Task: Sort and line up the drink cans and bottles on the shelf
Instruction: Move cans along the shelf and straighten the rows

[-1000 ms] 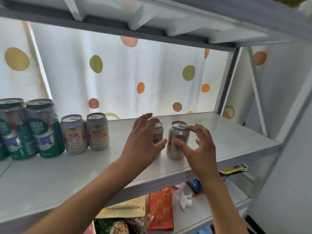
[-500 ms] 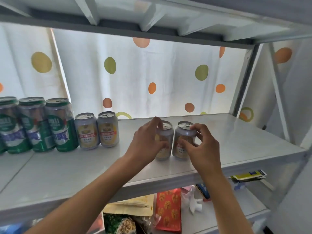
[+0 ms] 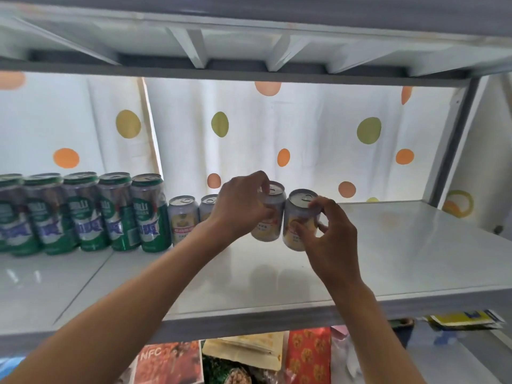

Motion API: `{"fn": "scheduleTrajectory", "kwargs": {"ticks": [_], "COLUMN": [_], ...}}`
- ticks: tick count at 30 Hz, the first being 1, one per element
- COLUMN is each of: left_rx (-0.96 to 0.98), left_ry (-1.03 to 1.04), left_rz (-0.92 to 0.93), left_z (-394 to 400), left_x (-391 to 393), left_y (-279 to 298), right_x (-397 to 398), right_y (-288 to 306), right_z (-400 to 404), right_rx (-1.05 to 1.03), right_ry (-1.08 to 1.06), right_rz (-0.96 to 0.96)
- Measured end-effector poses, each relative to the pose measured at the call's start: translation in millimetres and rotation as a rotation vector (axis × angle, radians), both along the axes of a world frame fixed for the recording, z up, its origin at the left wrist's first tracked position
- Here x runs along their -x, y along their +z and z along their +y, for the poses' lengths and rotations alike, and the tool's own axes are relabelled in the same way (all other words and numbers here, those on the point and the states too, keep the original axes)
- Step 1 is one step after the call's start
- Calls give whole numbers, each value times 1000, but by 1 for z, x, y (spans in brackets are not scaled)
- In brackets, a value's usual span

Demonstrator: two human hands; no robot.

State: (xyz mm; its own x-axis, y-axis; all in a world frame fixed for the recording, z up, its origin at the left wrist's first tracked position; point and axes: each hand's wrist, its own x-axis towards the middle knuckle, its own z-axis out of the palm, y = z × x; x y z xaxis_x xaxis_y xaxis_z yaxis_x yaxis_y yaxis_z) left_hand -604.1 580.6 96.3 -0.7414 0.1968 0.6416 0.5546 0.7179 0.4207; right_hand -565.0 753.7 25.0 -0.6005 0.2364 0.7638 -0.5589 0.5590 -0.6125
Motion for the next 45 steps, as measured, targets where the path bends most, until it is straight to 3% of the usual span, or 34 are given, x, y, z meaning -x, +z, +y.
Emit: {"fn": "scheduleTrajectory", "kwargs": {"ticks": [8,13,35,42,45], "left_rx": [161,158,339,372,457], "left_ry": [122,196,267,283,259], "left_rz": [20,-8,-185,-94,64], "left_z": [-25,-33,-24,-25,-29], "left_x": [26,32,43,42,38], "left_y": [11,10,-12,-25,-36], "right_x": [15,23,49,54,56], "right_y": [11,14,12,5,0], "right_z": [-15,-21,-38,-42,-40], "right_rx": [-3,-26,14,28,43], "right_ry": [31,6,-3,9,8], "right_rz": [3,6,-30,-72,-101]}}
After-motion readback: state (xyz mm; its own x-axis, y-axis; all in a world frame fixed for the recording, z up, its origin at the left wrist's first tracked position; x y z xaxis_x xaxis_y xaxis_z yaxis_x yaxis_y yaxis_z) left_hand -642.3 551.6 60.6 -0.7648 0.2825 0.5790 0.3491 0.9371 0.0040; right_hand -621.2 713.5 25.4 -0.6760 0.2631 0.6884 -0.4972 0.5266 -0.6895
